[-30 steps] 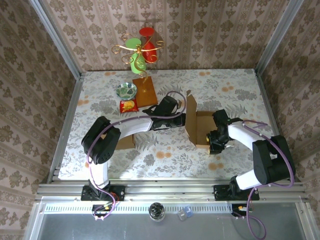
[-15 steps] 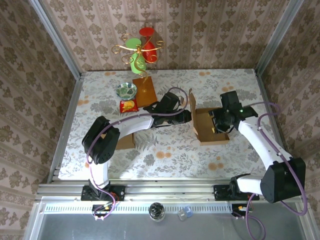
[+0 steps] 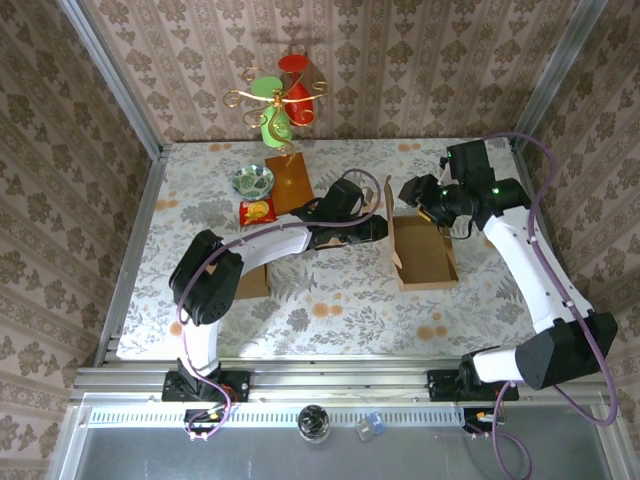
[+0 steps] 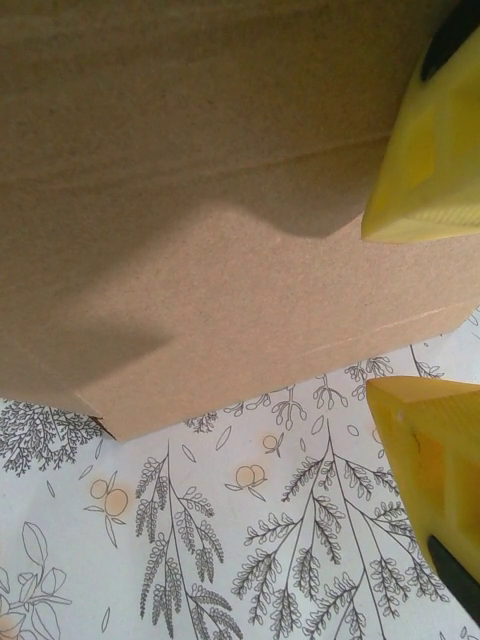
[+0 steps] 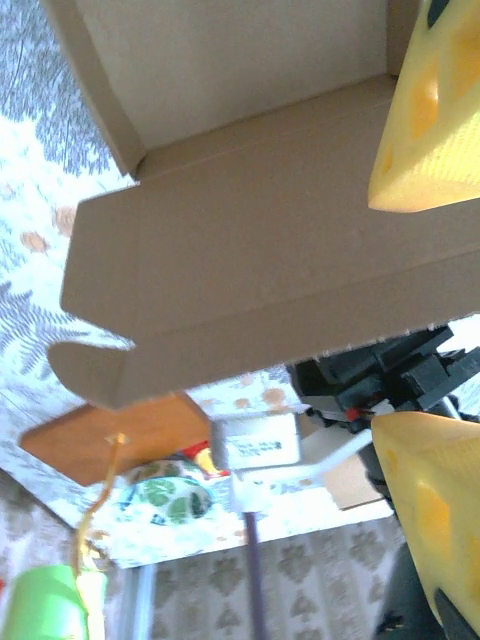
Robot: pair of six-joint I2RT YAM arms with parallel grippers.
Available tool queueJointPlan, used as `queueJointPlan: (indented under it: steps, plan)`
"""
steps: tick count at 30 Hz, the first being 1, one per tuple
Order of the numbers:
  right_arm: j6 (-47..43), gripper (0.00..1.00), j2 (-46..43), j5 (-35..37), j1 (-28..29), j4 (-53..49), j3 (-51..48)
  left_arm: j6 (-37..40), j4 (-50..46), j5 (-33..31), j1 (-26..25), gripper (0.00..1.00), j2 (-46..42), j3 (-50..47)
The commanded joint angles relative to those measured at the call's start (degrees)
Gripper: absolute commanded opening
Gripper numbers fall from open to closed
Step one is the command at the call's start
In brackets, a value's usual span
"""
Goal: Fold the paper box
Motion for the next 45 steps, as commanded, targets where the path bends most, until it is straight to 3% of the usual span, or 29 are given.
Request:
queueJointPlan:
  steps: [1,13,31,40,45]
  plan:
    - [-9.1,0.56,3.7,-3.6,0.6,-6.4,2.9,1.6,-1.8,0.9,-0.6,0.4,1.0,2.3]
    - [-10.6,0.45,11.8,-2.8,4.4,-9.3,8.5,2.6,-3.1,0.5,-0.9,0.4,1.3,3.7]
    - [1.2,0.0,10.0,4.7,5.3,-4.5,6.5,6.4,-7.0,-3.5,-0.4,0.4,-2.2,3.1]
    - [14.6,0.0,8.2,13.2,5.3,-3.3,6.9,10.6,-11.0,-10.5,2.3,0.44,-10.6,-2.9]
    - [23.5,0.0,8.9,17.0,5.3,-3.7,7.4,13.1,-10.4,-10.8,4.5,0.44,-16.7,-8.9]
